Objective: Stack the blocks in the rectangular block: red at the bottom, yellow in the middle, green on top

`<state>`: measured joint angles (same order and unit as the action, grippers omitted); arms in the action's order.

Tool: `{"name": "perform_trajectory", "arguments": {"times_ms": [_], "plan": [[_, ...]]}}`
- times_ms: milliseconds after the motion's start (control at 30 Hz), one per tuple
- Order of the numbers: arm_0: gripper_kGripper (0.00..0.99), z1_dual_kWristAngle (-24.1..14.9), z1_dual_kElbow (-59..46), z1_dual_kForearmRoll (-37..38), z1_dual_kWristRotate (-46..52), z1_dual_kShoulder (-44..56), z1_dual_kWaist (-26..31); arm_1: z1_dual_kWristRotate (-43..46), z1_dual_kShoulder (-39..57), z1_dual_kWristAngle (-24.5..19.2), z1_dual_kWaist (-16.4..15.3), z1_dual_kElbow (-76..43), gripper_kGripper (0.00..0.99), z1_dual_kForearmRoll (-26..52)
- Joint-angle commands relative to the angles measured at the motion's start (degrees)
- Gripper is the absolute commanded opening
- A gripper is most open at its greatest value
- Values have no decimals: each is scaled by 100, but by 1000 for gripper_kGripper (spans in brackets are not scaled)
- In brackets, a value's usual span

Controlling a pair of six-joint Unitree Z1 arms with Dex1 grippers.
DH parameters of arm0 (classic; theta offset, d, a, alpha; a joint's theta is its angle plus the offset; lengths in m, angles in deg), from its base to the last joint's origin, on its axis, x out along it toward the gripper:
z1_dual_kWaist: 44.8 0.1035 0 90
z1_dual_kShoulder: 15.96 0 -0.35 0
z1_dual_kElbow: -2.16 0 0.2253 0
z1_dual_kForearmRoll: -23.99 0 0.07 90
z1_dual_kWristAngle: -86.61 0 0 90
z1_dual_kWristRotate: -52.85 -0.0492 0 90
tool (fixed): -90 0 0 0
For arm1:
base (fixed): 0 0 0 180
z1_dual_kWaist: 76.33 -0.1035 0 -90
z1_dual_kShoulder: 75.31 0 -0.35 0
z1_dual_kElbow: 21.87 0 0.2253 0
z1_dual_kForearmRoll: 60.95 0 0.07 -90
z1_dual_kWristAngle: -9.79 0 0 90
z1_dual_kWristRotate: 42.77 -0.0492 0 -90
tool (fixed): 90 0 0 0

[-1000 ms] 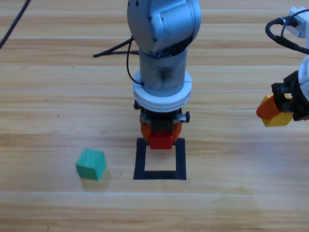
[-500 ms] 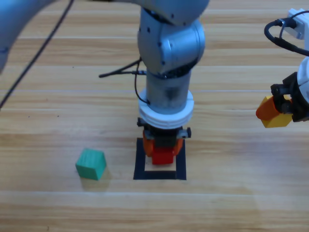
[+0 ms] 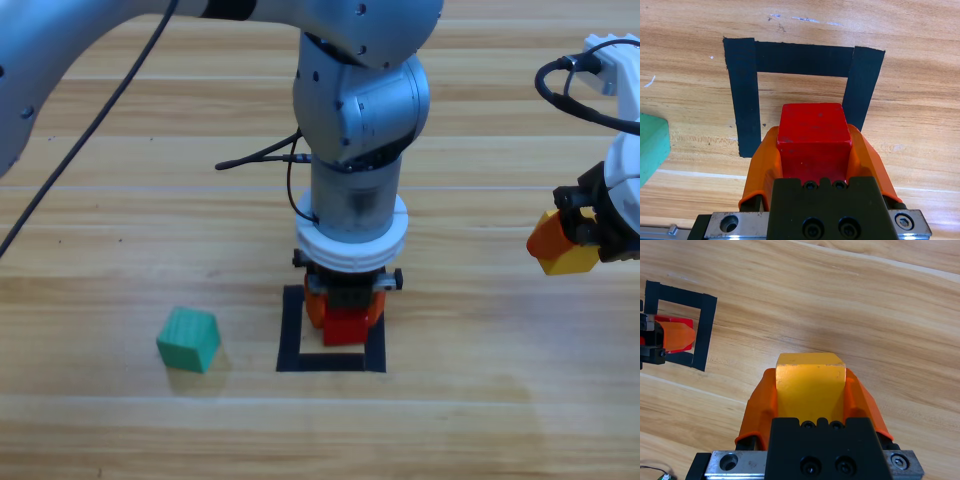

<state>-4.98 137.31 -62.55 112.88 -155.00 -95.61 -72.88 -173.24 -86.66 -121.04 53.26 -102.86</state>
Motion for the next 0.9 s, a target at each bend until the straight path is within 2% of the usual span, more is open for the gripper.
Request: {"name": "perform_trajectory", "arguments": {"times_ms": [33, 900], "plan": [[0, 53, -114, 78, -96, -263, -87, 22, -236, 39, -65, -150, 0, 98], [0, 18, -352, 157, -307, -263, -17, 22, -271, 48, -65, -176, 0, 169]]}}
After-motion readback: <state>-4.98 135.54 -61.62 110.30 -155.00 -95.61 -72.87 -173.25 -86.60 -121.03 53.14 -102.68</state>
